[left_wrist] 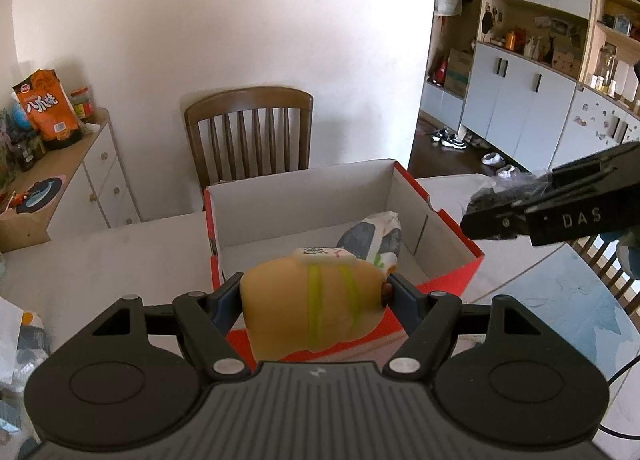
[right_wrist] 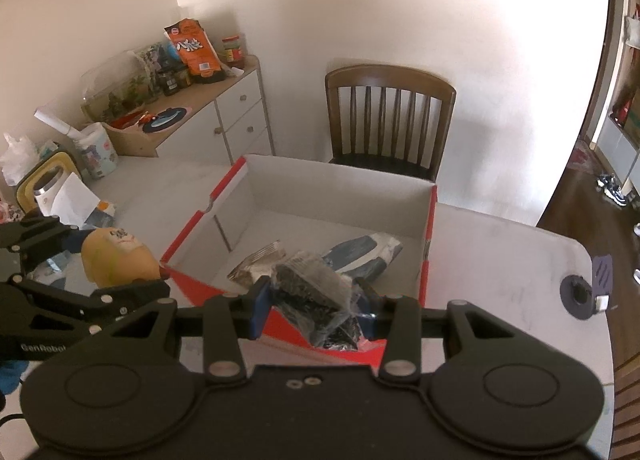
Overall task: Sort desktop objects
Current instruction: 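Carry the yellow toy and the clear bag over the red box, then lower the yellow toy and black-item bag into the box, open both tools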
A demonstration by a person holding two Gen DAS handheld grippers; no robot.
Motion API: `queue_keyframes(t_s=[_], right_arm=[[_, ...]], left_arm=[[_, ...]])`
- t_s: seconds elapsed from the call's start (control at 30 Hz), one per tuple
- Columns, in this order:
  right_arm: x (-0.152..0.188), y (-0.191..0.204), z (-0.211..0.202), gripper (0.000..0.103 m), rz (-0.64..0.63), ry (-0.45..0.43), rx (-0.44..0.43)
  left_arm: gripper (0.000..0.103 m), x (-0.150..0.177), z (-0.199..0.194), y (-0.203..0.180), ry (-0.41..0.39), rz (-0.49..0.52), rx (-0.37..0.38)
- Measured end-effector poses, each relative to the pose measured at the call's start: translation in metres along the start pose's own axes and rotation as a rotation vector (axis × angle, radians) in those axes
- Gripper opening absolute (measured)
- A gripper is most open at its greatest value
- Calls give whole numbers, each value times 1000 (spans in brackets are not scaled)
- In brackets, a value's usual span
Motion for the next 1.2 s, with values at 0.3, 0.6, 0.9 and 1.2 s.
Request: queue_keyframes(t_s=[0.3,0.6,0.9,1.2], right_arm=[[-4,-17,28,43,1,29,-4],[-8,-21,51,42,-1,57,-24],[-8,-24,77,42,17,118,-35],[-4,-22,97,42,7,178,-42]], left_arm=[[75,-21,36,9,32,-18,7],[75,-43,78,19,79,-57,28],[75,-55,118,22,127,-69,35],[75,-57,152,17,172,-48,26]])
Point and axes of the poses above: each gripper's, at about its wrist camera, not at the fingertips, and z roughly the way its jaws point, y to its left, x to its underside, the point moved 4 cm from there along z, roughly the way its jaws point, and after that the axes turned 7 degrees about -x, right-handed, at the moved point
